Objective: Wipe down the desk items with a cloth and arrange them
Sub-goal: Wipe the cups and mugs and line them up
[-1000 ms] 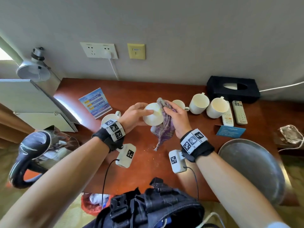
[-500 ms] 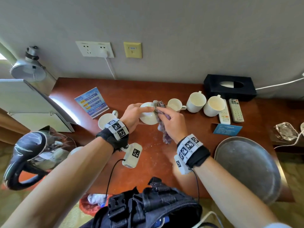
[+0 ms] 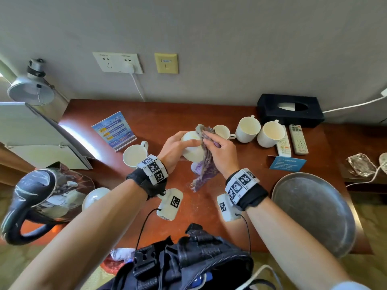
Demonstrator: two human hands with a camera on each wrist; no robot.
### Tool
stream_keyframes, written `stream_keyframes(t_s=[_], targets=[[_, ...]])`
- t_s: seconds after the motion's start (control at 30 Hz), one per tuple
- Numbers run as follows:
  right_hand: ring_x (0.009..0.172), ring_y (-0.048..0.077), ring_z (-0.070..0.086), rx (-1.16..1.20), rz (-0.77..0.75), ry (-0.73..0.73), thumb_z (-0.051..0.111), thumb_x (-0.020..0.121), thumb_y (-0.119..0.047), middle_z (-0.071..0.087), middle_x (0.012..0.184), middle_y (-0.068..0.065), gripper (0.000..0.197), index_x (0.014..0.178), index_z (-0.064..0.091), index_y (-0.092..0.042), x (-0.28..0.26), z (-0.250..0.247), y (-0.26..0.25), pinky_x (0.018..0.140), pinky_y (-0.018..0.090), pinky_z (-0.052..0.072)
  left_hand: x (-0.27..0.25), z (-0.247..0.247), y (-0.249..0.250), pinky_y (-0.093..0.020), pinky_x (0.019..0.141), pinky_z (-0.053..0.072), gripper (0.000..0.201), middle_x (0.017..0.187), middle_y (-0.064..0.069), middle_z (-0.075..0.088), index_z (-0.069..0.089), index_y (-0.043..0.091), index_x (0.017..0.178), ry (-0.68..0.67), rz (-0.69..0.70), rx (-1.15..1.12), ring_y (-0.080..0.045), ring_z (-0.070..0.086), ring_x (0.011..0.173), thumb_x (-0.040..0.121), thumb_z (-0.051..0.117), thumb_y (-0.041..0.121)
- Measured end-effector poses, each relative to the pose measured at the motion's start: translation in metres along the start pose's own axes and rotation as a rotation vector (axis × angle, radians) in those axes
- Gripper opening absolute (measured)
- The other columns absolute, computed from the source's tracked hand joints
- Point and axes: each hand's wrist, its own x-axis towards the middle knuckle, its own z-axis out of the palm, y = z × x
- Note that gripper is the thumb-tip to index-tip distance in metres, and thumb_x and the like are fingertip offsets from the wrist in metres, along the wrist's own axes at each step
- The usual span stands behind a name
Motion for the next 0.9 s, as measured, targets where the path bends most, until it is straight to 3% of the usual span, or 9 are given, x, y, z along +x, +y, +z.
stream_keyframes(t_s=[0.17, 0.27, 0.43, 0.5, 0.6, 0.7, 0.77, 0.83, 0.9], targets=[[0.114, -0.015, 0.054, -0.071, -0.153, 0.055, 0.068, 0.091, -0.009, 0.06, 0.126, -0.014, 0.034, 0.124, 0.068, -0.018, -0.03, 0.004, 0.015, 0.103, 0.011, 0.041, -0.001, -0.001, 0.0, -0.052, 0.092, 0.057, 0.054, 0.12, -0.017, 0.069, 0.064, 0.014, 0.12, 0.002, -0.025, -0.05, -0.035, 0.068, 0.108, 0.07, 0.079, 0.03], [0.113, -0.01, 0.057, -0.004, -0.034, 0.067, 0.068, 0.092, -0.012, 0.065, 0.122, -0.013, 0.032, 0.123, 0.069, -0.019, -0.02, 0.003, 0.013, 0.104, 0.019, 0.044, -0.004, 0.001, -0.004, -0.049, 0.09, 0.058, 0.056, 0.119, -0.015, 0.068, 0.063, 0.015, 0.121, -0.024, -0.035, -0.009, -0.032, 0.068, 0.107, 0.07, 0.078, 0.031], [0.119, 0.012, 0.062, 0.184, 0.189, 0.078, 0.068, 0.092, -0.014, 0.068, 0.125, 0.0, 0.03, 0.122, 0.069, -0.014, 0.004, 0.0, 0.009, 0.108, 0.039, 0.046, -0.006, 0.006, -0.008, -0.032, 0.072, 0.057, 0.044, 0.118, -0.015, 0.067, 0.062, 0.013, 0.12, -0.045, -0.035, 0.01, -0.023, 0.068, 0.096, 0.079, 0.077, 0.02], [0.12, 0.009, 0.06, 0.095, 0.136, 0.068, 0.066, 0.093, -0.017, 0.067, 0.126, -0.002, 0.03, 0.123, 0.069, -0.017, -0.001, 0.0, 0.006, 0.109, 0.037, 0.045, -0.005, 0.007, -0.006, -0.036, 0.076, 0.059, 0.041, 0.12, -0.018, 0.067, 0.063, 0.011, 0.121, -0.021, -0.031, -0.044, -0.027, 0.069, 0.098, 0.083, 0.075, 0.018], [0.124, 0.002, 0.054, -0.021, 0.036, -0.006, 0.062, 0.096, -0.018, 0.06, 0.134, -0.006, 0.039, 0.135, 0.06, -0.02, -0.016, -0.003, 0.002, 0.111, 0.03, 0.042, -0.003, 0.005, -0.004, -0.045, 0.086, 0.06, 0.053, 0.119, -0.019, 0.069, 0.065, 0.009, 0.121, -0.004, -0.038, -0.128, -0.033, 0.069, 0.102, 0.073, 0.078, 0.027], [0.135, -0.005, 0.037, -0.019, -0.005, -0.264, 0.064, 0.093, -0.013, 0.034, 0.153, -0.008, 0.07, 0.154, 0.03, -0.021, -0.026, -0.008, 0.005, 0.116, 0.025, 0.032, -0.004, 0.0, -0.005, -0.046, 0.09, 0.057, 0.045, 0.117, -0.02, 0.069, 0.065, 0.008, 0.119, -0.038, -0.046, -0.15, -0.03, 0.068, 0.098, 0.079, 0.075, 0.027], [0.142, 0.0, 0.03, -0.046, -0.02, -0.371, 0.064, 0.09, -0.013, 0.025, 0.16, -0.006, 0.085, 0.158, 0.013, -0.022, -0.026, -0.013, 0.006, 0.117, 0.027, 0.028, -0.004, -0.003, -0.005, -0.047, 0.094, 0.056, 0.039, 0.12, -0.024, 0.067, 0.065, 0.005, 0.121, -0.058, -0.051, -0.164, -0.031, 0.068, 0.1, 0.087, 0.069, 0.025], [0.14, 0.004, 0.037, -0.132, -0.026, -0.383, 0.064, 0.092, -0.014, 0.033, 0.155, -0.009, 0.085, 0.158, 0.011, -0.024, -0.024, -0.021, 0.003, 0.115, 0.027, 0.031, -0.004, -0.004, -0.003, -0.051, 0.099, 0.053, 0.046, 0.123, -0.027, 0.065, 0.064, 0.002, 0.124, -0.072, -0.047, -0.171, -0.036, 0.067, 0.104, 0.085, 0.069, 0.025], [0.13, 0.006, 0.048, -0.229, -0.02, -0.334, 0.065, 0.094, -0.018, 0.048, 0.142, -0.011, 0.076, 0.156, 0.022, -0.026, -0.023, -0.029, 0.0, 0.109, 0.027, 0.039, -0.004, -0.004, 0.0, -0.053, 0.1, 0.051, 0.053, 0.125, -0.028, 0.064, 0.064, 0.001, 0.125, -0.081, -0.048, -0.157, -0.041, 0.066, 0.111, 0.079, 0.07, 0.028]])
